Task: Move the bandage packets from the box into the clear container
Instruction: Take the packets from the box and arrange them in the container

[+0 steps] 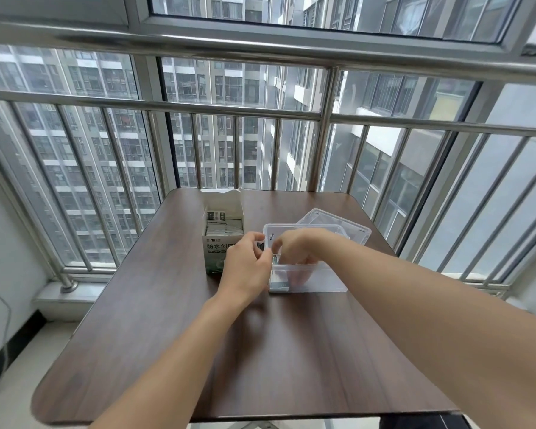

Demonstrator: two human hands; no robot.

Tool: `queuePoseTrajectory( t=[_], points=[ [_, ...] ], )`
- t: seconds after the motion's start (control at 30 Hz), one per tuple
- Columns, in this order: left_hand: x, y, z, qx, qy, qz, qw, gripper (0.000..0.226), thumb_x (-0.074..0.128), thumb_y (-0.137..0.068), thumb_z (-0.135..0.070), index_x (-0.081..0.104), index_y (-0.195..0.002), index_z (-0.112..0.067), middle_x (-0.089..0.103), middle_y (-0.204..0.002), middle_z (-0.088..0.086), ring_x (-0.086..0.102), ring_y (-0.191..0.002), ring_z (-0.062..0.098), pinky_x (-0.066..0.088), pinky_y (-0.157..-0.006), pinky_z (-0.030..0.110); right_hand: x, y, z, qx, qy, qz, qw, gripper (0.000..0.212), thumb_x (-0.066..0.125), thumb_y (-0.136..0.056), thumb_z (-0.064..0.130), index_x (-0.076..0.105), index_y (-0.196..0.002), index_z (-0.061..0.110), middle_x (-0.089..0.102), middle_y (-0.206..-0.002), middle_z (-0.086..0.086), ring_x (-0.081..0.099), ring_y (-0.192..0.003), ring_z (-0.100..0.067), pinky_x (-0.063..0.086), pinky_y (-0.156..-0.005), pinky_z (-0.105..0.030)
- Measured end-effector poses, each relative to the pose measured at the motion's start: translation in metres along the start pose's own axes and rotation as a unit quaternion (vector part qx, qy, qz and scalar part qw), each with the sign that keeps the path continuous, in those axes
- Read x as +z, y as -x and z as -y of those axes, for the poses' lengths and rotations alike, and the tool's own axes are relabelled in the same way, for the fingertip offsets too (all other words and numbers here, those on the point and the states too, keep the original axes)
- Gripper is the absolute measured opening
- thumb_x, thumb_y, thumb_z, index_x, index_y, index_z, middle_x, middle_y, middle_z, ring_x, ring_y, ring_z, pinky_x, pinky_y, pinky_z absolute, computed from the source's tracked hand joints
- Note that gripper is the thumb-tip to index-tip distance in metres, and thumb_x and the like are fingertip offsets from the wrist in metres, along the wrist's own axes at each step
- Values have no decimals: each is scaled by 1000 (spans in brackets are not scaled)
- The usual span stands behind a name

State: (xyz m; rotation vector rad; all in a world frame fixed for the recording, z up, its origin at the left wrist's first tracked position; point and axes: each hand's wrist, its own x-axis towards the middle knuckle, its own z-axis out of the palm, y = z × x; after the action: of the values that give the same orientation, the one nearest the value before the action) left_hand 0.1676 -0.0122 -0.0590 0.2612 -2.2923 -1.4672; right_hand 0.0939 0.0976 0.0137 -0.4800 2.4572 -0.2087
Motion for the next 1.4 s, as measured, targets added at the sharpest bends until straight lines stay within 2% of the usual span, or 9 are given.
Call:
queuePoseTrajectory(
  t=[0.17,0.27,0.37,0.47,0.57,0.7,0.97,1.2,1.4],
  points=[
    [-5,5,-4,8,-10,3,1000,31,60,-89,-27,61,-119,-23,62,-65,-4,70,-67,26,59,-69,57,-4,6,-1,18,-71,17,997,49,54,-99,5,42,-146,14,64,-124,-25,71,-100,-43,57,-90,-51],
    [-23,7,-16,74,-61,-38,995,23,62,-93,-24,63,-116,-21,60,-59,-4,64,-58,11,57,-69,40,-19,18,-1,6,-67,-10,998,44,61,-99,18,48,-142,14,73,-107,-22,73,-86,-38,60,-85,-46],
    [-57,8,-33,166,-64,-193,965,6,67,-88,-14,67,-93,-17,60,-56,-4,58,-55,11,46,-57,25,-40,34,8,-86,-121,-159,976,23,72,-92,17,71,-112,7,76,-87,-11,74,-71,-21,62,-63,-29],
    [-87,-8,-31,105,2,-305,947,9,63,-82,-9,62,-87,-17,58,-64,1,52,-56,11,45,-56,25,-44,52,34,-235,-140,-307,911,10,78,-85,14,78,-94,11,73,-83,4,69,-72,-7,51,-61,-12],
    [-99,-23,-16,-33,26,-229,972,24,65,-81,-20,59,-105,-19,63,-96,1,61,-87,16,53,-77,34,-32,52,64,-303,-72,-312,898,10,76,-87,12,79,-94,16,73,-89,9,63,-73,3,48,-67,-8],
    [-92,-27,2,-77,46,-140,986,36,65,-88,-19,58,-124,-15,62,-117,4,59,-109,20,45,-85,29,-23,25,83,-282,68,-350,891,15,70,-90,10,78,-100,17,74,-99,3,68,-83,-13,58,-79,-30],
    [-83,-35,-2,-39,35,-104,993,48,65,-93,-17,53,-139,-20,58,-117,-3,58,-86,3,41,-57,6,-23,-9,93,-197,173,-392,882,17,69,-90,10,75,-103,18,70,-102,-3,69,-85,-26,55,-69,-33],
    [-84,-36,4,-52,29,-88,994,35,60,-91,-10,61,-123,-22,66,-111,0,65,-86,11,47,-61,20,-22,-23,97,-173,170,-349,905,21,71,-81,3,77,-83,22,68,-89,0,65,-72,-23,51,-58,-29],
    [-84,-37,7,-46,10,-78,996,35,59,-90,-8,60,-123,-21,64,-113,1,64,-85,14,52,-71,29,-27,-28,96,-177,178,-324,912,23,75,-73,-1,76,-82,20,68,-87,-1,66,-76,-24,60,-67,-35]
  ],
)
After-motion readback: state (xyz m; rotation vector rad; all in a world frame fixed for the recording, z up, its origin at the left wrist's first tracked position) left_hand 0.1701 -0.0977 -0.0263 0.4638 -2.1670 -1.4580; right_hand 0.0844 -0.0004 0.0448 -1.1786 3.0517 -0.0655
